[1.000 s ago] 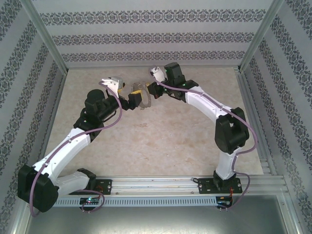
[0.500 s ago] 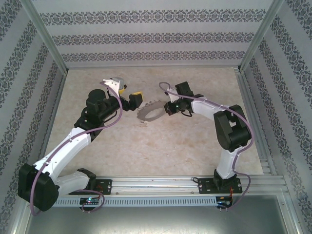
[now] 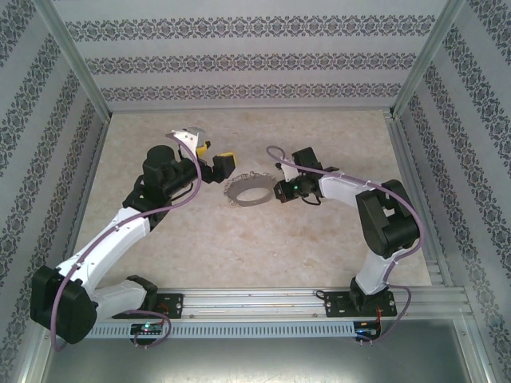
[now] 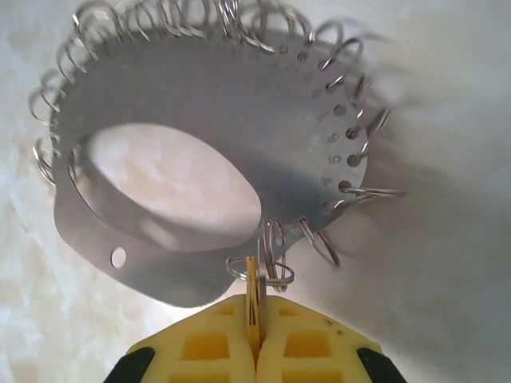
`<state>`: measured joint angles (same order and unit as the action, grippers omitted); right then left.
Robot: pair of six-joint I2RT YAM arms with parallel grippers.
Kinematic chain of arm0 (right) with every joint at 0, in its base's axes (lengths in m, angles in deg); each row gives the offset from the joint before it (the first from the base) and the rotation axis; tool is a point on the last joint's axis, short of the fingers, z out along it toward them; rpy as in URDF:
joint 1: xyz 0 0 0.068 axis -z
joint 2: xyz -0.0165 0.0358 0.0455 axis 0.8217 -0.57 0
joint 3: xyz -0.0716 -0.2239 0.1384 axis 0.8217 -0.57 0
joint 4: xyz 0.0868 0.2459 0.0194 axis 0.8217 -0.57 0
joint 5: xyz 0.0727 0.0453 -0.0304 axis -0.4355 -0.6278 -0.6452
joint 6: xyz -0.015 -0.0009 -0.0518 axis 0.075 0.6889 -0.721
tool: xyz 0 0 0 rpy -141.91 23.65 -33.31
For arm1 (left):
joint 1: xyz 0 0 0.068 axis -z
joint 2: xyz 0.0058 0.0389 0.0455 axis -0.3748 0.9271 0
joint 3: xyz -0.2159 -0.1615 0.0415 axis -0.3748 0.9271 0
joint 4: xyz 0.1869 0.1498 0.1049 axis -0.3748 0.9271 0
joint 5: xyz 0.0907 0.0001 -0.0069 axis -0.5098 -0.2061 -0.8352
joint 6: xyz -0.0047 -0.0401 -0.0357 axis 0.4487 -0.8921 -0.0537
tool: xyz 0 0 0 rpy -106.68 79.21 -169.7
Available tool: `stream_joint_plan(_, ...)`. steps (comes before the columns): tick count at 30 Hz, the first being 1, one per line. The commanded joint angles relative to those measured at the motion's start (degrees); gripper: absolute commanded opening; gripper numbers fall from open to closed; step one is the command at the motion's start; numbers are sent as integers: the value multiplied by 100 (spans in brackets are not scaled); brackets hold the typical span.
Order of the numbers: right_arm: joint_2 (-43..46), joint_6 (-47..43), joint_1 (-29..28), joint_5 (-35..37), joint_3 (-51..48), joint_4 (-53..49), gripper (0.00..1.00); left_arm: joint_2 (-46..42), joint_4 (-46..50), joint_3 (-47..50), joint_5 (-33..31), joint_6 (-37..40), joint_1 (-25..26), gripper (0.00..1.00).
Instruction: Put the keys on the keyring
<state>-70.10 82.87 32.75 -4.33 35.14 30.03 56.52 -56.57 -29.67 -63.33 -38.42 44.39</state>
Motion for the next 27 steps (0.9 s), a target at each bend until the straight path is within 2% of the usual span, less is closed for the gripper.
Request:
stream_joint_plan(1, 154, 216, -8, -188, -229, 101, 0, 47, 133, -233, 171, -93, -64, 100)
stream_joint_plan(8, 335, 301, -277, -443, -660, -28, 0, 99, 243, -330, 285, -110, -61, 100)
stream_joint_plan(9, 444, 323, -331, -475, -758, -48, 4, 100, 271, -335, 301, -112, -62, 100)
stream_joint_plan(12, 980, 457, -402, -447, -1130, -148, 33, 73, 319, -339, 328, -113, -66, 100)
stream_joint_plan(14, 1515, 571, -395, -365, -1414, -274, 48, 39, 396, -363, 364, -116, -64, 100)
stream_joint_plan(16, 2179, 731, -312, -306, -1688, -415, 67, -16, 478, -382, 379, -97, -59, 100)
stream_joint_plan(17, 2468, 801, -254, -318, -1794, -477, 72, -38, 529, -396, 400, -89, -63, 100)
stream_joint_plan(23, 4132, 1185, 63, -213, -1982, -881, 97, -306, 709, -326, 336, -98, -66, 100)
stream_joint_plan(27, 4658, 1329, 112, 198, -1735, -1035, 98, -619, 606, -71, 45, -62, -66, 100)
